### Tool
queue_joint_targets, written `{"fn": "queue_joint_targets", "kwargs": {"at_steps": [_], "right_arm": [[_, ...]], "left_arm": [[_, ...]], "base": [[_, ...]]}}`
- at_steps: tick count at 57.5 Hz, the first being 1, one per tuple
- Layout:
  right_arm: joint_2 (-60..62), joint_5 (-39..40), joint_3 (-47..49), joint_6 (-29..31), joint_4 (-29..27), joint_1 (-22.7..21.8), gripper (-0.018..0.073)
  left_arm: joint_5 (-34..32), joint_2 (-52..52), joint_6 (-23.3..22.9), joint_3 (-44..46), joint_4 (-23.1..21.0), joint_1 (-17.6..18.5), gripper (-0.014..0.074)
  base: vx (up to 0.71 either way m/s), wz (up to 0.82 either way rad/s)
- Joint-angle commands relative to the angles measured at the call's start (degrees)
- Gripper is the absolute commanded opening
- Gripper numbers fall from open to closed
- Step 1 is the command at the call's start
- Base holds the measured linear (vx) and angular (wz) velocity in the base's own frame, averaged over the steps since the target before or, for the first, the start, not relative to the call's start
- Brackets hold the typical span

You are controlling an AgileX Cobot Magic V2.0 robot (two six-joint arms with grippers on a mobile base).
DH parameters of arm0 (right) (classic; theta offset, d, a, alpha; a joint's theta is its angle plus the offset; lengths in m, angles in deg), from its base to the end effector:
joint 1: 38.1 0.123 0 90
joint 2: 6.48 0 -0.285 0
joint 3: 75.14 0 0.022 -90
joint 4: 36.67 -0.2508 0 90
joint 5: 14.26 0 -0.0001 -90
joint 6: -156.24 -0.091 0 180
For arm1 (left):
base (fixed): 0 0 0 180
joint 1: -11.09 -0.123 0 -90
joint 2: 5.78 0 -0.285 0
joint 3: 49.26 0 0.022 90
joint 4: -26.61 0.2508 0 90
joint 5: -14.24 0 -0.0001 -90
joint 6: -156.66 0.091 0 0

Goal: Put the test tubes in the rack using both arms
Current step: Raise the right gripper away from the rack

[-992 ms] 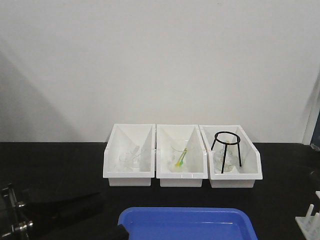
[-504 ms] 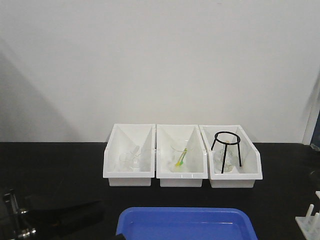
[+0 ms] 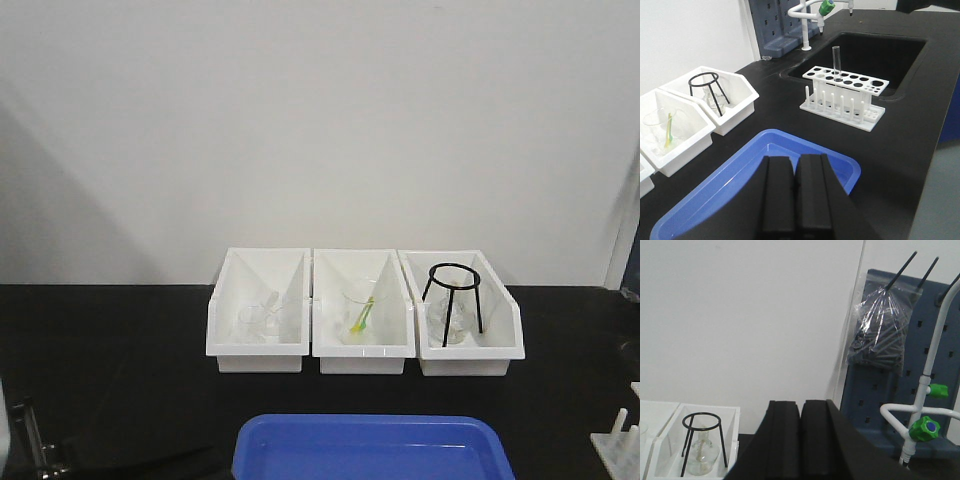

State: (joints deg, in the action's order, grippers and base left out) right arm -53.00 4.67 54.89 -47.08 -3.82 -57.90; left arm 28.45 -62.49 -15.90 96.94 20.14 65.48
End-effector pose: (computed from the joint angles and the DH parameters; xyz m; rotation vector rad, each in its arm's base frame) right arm 0.1408 -0.0337 0.3381 -0.0034 1.4119 -0.2795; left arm 0.1042 -0.1499 0.3579 0.8938 1.6538 -0.6737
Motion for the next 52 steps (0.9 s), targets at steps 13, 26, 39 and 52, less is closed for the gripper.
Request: {"fn": "queue_joint_targets", "kwargs": {"at_steps": [13, 26, 39, 52], "right_arm": [[2.82, 2.91, 1.68, -1.45, -0.03, -0.19, -0.0007], [2.76, 2.87, 1.68, -1.45, -0.03, -0.24, -0.0007], [2.76, 2.87, 1.68, -1.45, -0.03, -0.24, -0.0007], [2.76, 2.87, 1.68, -1.45, -0.03, -0.24, -0.0007]], "left_arm": [[-3.16, 0.38, -0.23, 1.66, -0.16, 0.4, -0.002], [-3.1, 0.38, -0.23, 1.66, -0.16, 0.4, -0.002], [-3.1, 0.38, -0.23, 1.66, -0.16, 0.4, -0.002], [-3.01, 0.31, -0.23, 1.66, -0.16, 0.4, -0.002]], "base": [[0.0, 0.0], [0.0, 0.0], [0.0, 0.0], [0.0, 0.0]]}}
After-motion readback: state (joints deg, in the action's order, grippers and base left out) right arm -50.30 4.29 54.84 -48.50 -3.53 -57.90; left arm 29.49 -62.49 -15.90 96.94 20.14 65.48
